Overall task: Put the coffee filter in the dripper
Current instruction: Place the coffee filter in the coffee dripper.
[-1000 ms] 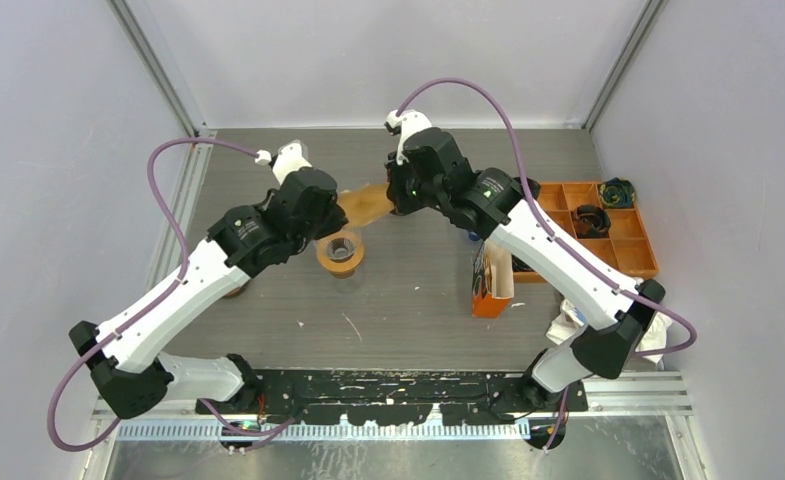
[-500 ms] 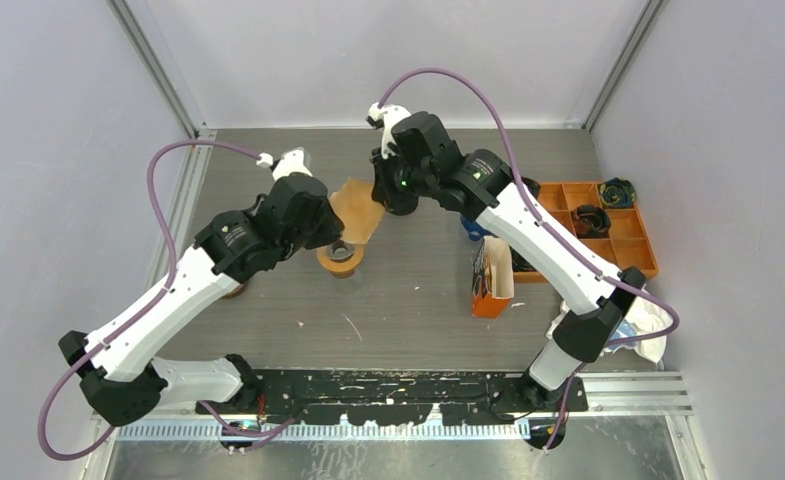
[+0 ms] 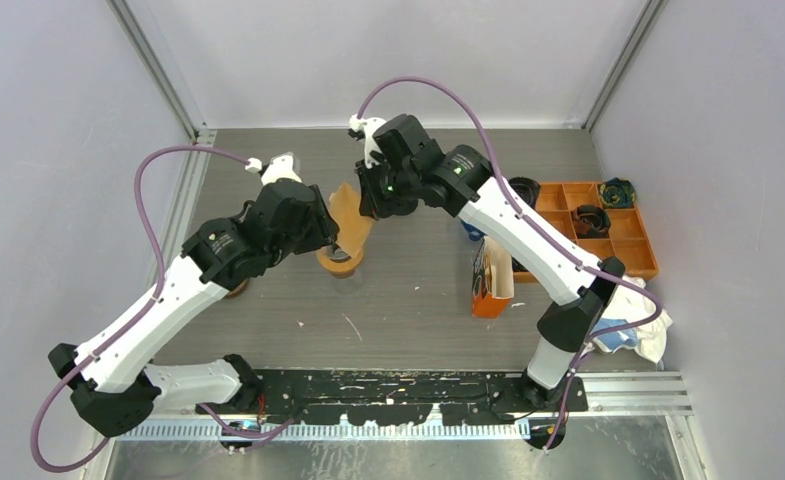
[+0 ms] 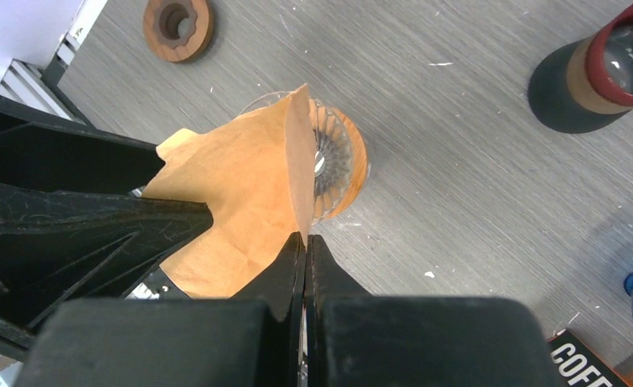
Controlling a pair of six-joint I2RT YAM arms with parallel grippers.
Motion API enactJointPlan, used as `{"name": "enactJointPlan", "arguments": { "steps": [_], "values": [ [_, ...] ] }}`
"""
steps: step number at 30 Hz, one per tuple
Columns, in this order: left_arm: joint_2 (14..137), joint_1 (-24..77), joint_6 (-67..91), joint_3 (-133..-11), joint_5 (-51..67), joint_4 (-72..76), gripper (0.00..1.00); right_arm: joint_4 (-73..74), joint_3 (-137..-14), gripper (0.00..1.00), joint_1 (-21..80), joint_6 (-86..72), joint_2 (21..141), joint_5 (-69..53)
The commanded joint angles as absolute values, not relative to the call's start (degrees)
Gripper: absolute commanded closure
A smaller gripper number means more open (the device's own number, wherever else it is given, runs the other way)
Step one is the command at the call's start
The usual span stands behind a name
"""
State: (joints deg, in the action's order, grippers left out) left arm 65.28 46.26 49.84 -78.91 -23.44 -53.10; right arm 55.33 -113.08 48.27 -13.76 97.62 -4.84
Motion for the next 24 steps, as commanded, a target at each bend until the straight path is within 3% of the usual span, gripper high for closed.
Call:
{"name": "enactJointPlan", "arguments": {
  "steps": [1, 24],
  "values": [
    [63.7, 45.1, 48.1, -78.7, -25.3, -52.9, 0.53, 56.7, -116.7, 0.99, 49.0, -13.1, 98.8, -6.8],
    [68.3, 37.9, 43.5, -77.5, -25.1, -58.7, 0.54, 57.9, -118.2, 0.99, 49.1, -13.7, 102.7, -7.2]
  ]
}}
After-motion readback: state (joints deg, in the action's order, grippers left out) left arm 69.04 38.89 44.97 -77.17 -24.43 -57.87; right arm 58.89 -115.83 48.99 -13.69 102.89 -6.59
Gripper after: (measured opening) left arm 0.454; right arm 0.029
